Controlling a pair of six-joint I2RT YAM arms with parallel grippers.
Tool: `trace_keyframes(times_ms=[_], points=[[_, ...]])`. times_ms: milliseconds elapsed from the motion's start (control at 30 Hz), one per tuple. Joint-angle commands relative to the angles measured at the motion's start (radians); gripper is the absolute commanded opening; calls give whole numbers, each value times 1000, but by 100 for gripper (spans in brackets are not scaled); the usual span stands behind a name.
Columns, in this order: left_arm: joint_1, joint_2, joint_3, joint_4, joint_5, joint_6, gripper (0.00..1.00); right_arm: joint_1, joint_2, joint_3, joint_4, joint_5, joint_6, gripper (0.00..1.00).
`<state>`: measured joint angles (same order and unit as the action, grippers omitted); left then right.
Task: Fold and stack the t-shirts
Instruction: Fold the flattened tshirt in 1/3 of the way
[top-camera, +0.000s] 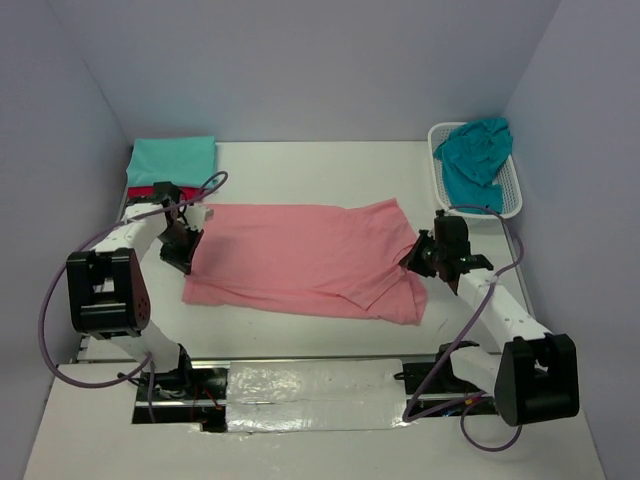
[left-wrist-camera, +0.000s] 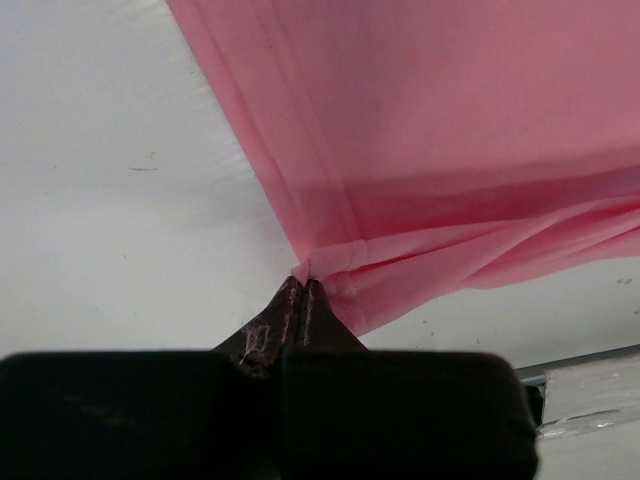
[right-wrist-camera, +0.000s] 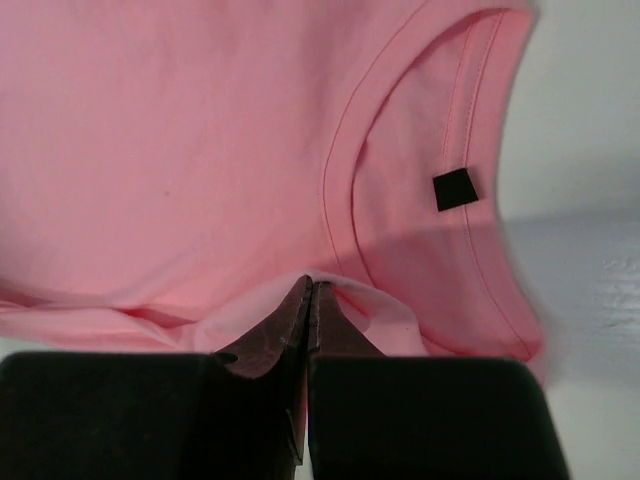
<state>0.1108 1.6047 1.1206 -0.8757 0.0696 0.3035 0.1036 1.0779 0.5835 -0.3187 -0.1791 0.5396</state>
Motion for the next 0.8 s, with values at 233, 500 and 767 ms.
trace_keyframes(times_ms=[233, 500, 767], points=[[20, 76, 18, 15, 44, -24, 0, -68, 94, 58, 105, 15, -58, 0], [61, 132, 74, -42, 151, 0, 38, -68, 232, 142, 99, -71, -107, 0], [170, 48, 185, 12, 42, 14, 41, -68, 347, 275, -37, -37, -159, 44]])
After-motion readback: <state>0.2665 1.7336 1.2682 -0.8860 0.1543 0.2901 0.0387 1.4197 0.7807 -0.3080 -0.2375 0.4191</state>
